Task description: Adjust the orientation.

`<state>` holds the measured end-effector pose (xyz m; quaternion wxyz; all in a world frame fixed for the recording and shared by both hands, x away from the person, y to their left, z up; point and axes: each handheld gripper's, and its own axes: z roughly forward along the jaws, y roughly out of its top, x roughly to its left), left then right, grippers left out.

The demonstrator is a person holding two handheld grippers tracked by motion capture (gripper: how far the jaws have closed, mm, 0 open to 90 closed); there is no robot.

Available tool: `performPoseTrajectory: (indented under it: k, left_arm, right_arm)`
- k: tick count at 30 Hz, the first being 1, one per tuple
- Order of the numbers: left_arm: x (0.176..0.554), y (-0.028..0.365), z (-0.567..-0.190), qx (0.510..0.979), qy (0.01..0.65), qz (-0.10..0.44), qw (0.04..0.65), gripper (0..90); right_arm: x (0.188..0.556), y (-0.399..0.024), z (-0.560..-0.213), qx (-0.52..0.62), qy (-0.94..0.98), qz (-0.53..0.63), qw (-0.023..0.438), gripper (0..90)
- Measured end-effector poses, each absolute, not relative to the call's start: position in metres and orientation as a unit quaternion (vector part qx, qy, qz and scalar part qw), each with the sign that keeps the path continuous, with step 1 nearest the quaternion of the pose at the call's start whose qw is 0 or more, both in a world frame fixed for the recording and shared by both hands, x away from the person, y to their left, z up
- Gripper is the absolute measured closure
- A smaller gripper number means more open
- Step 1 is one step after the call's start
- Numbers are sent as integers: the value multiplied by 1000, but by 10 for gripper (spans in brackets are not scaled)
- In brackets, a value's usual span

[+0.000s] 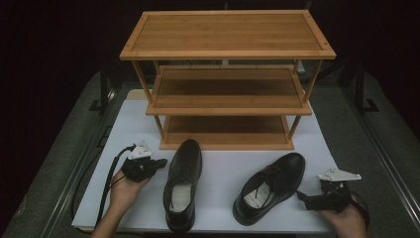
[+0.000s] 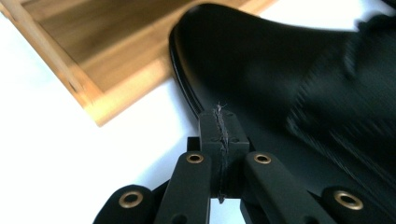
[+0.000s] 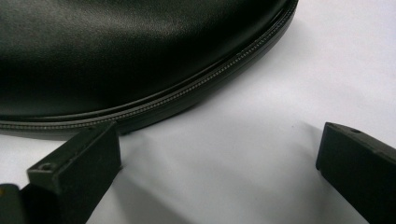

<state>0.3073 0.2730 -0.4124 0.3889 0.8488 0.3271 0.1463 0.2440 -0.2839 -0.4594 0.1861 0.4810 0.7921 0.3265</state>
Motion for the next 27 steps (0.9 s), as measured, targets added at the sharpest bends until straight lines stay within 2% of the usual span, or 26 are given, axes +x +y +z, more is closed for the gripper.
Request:
performPoseTrajectory:
  k: [11,14,27]
  left_arm:
    - [270,280,-430,861,312,101,390,900]
    - [270,274,-432,864,304,86,393,900]
    - [271,267,-434,866,300,89,390,900]
  right_arm:
    - [244,-284,-459,481,792,326,186,0]
    - [244,-284,-459,481,792,326,186,0]
    - [244,-284,-459,481,792,326,186,0]
